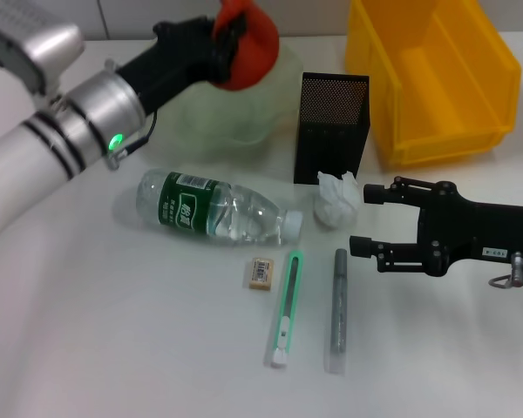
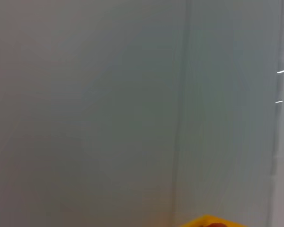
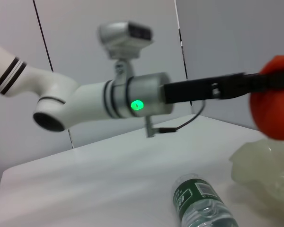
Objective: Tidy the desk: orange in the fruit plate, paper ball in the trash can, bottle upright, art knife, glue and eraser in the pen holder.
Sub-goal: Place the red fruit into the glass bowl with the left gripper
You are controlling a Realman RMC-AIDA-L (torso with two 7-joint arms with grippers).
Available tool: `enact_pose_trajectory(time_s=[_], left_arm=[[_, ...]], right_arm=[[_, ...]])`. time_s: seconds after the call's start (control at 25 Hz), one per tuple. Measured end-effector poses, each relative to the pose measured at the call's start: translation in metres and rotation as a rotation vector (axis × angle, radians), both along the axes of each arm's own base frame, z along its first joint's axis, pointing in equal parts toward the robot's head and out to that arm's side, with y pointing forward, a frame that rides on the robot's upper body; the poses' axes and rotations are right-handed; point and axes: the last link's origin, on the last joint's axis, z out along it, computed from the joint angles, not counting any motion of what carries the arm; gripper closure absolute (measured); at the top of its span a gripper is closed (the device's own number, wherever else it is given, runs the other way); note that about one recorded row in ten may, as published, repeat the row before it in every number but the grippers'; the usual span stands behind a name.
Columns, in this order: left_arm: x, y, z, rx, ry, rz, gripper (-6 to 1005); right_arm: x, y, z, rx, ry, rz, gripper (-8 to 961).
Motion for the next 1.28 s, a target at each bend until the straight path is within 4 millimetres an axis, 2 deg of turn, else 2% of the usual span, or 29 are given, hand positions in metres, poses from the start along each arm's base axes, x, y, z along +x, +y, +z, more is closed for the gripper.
enact_pose_trajectory(time_s=[0.24,0.6,1.28], left_arm=[[0.002,0.019,0.004,0.074,-0.016,0.105,920],[-0.006,0.014,0.004,0.109,-0.006,0.12,896],[-0.01,0.012,0.003,0.109,0.001,0.126,852]], right_arm=[[0.001,0.004,0.001,0.04,0.018,-0.027,165],[0.016,0.011,0.003,0.162,0.028,-0.145,166],[0.019,0.009,0.001,0.186,0.017,-0.138,169]])
